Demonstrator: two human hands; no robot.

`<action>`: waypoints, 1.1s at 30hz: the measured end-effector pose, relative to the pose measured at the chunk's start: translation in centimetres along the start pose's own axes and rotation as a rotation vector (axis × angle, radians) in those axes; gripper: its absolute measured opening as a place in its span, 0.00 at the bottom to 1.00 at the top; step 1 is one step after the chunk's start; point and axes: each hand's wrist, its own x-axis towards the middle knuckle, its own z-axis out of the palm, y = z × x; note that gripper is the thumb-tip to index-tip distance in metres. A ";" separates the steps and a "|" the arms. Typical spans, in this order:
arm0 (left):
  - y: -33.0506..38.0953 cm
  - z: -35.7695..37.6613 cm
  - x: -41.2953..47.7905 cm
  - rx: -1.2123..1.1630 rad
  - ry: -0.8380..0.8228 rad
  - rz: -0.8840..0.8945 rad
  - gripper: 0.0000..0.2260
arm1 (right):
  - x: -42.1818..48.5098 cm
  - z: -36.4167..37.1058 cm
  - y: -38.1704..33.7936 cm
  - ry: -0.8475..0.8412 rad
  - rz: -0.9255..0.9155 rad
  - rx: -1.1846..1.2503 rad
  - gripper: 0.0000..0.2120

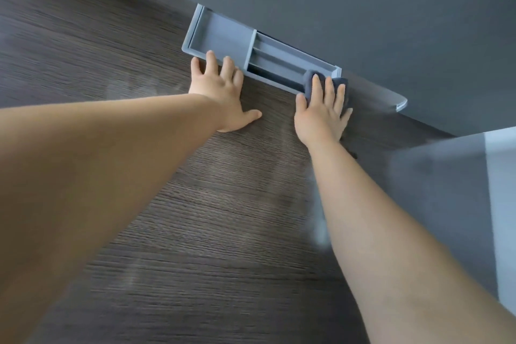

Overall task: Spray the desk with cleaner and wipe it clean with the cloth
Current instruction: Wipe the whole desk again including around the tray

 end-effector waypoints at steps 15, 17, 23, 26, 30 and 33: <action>-0.4 0.3 0.0 0.004 0.009 0.025 0.43 | 0.5 0.4 2.8 0.131 0.226 0.101 0.25; -0.4 0.4 0.0 0.005 0.019 0.033 0.43 | 1.1 0.2 1.5 0.120 0.307 0.142 0.25; -0.3 0.9 0.0 -0.004 0.054 0.023 0.42 | 2.7 -0.1 -4.0 0.052 0.192 0.083 0.25; -0.2 0.8 -0.1 -0.009 0.051 0.016 0.42 | 2.6 0.1 -6.8 0.027 0.034 0.080 0.25; -0.3 1.3 0.0 -0.090 0.077 0.014 0.41 | 1.6 0.4 -10.4 0.012 -0.133 0.080 0.25; -0.3 1.1 -0.1 -0.067 0.057 0.020 0.42 | 2.1 0.3 -8.5 -0.007 -0.177 0.063 0.25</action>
